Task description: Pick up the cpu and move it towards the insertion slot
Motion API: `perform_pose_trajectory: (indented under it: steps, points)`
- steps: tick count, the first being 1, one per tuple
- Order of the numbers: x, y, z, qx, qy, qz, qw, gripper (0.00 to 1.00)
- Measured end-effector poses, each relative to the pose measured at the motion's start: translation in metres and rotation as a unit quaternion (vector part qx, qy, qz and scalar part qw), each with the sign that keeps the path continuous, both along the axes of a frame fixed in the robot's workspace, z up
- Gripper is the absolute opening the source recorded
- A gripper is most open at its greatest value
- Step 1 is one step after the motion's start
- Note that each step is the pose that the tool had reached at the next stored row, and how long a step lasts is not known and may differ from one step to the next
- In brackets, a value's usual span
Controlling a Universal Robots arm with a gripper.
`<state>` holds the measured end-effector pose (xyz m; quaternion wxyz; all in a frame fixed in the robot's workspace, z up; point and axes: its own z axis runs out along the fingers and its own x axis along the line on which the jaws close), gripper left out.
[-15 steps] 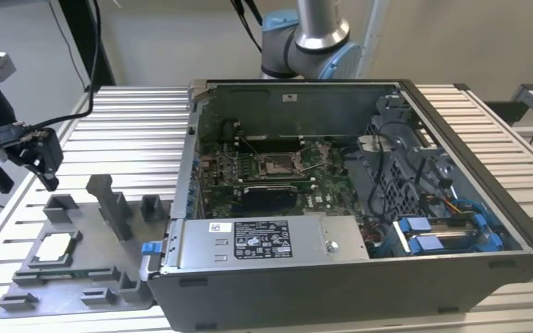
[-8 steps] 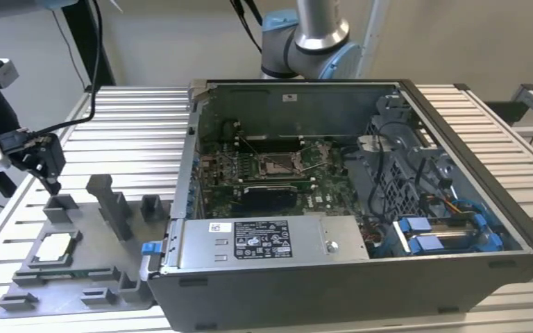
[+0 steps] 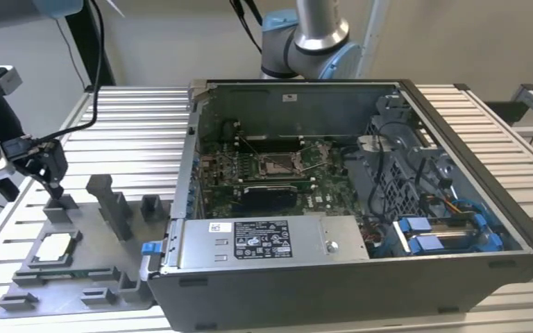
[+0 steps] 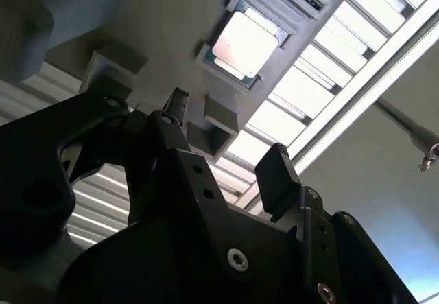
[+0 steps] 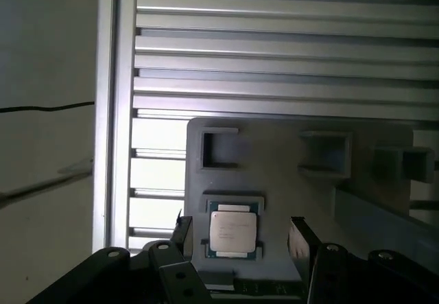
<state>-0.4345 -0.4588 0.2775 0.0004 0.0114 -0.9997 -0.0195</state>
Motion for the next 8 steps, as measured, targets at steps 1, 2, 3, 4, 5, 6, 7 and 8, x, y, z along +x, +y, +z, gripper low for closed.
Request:
perform_pose_trajectory:
  steps: [1, 2, 3, 4, 5, 6, 7, 8]
  points:
    - [0.0, -0.0001, -0.001, 0.0, 0.0, 0.0, 1.0, 1.0]
    - [0.0, -0.0001, -0.0019, 0.0, 0.0, 0.0, 1.0, 1.0]
    - [0.0, -0.0002, -0.0028, 0.0, 0.0, 0.0, 1.0, 1.0]
    - [0.0, -0.0002, -0.0036, 0.0, 0.0, 0.0, 1.0, 1.0]
    - [0.0, -0.0002, -0.0046, 0.0, 0.0, 0.0, 1.0, 1.0]
    - [0.0, -0.0002, -0.0055, 0.0, 0.0, 0.0, 1.0, 1.0]
    - [0.0, -0.0002, -0.0064, 0.0, 0.0, 0.0, 1.0, 1.0]
    - [0.0, -0.0002, -0.0072, 0.0, 0.0, 0.0, 1.0, 1.0]
